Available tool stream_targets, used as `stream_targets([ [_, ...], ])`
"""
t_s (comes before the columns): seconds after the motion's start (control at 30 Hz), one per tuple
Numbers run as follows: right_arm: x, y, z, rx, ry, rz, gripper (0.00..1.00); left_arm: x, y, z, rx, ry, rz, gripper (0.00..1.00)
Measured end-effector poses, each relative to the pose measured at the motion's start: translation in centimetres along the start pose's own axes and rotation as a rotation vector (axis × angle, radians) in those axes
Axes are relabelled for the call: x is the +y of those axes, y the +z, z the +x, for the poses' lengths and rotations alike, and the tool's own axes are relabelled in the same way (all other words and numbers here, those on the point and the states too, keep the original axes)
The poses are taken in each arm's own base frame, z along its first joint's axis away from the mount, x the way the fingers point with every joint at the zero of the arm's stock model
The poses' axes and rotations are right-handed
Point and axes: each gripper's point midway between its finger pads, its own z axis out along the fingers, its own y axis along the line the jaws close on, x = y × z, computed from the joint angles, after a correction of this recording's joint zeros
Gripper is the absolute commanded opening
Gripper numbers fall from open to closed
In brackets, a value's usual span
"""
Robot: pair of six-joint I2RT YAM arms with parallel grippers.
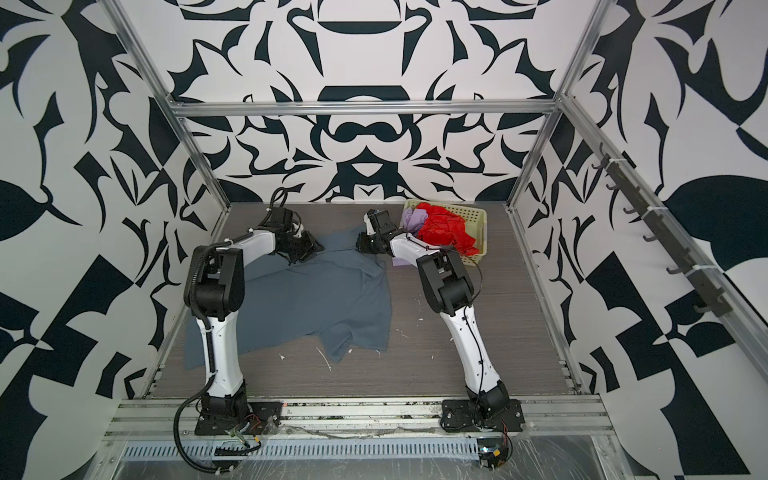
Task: Fold and stack the t-shirts
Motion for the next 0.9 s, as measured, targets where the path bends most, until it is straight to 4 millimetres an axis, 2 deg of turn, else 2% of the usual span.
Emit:
stream_targets([
  [0.13, -0.5, 0.0, -0.5, -0.010, 0.018, 0.005, 0.24, -0.5, 0.0, 3.0, 0.078, 0.047, 0.093, 0.41],
  [0.27, -1.5, -0.3, -1.1, -0.021, 0.045, 0.016, 0.24, -0.5, -1.1, 6.4, 0.149, 0.073, 0.151, 0.41],
  [0.37, -2.3, -0.9, -1.3, -0.025, 0.059, 0.014, 0.24, -0.9, -1.9, 7.1, 0.152, 0.100, 0.165, 0.40],
  [0.53, -2.1, -1.7, -0.5, 0.007, 0.052, -0.011, 0.24, -2.4, -2.6, 5.2, 0.102, 0.143, 0.158, 0.39],
  [0.7, -0.6, -2.4, 1.2, 0.063, 0.019, -0.035, 0.24, -4.8, -3.4, 0.8, -0.013, 0.184, 0.147, 0.38],
  [0.8, 1.2, -2.8, 3.0, 0.101, -0.025, -0.046, 0.24, -4.8, -3.4, -0.6, -0.054, 0.161, 0.132, 0.38],
  [0.9, 3.2, -3.0, 5.5, 0.148, -0.078, -0.055, 0.24, -3.3, -2.9, -1.5, -0.074, 0.095, 0.101, 0.38],
])
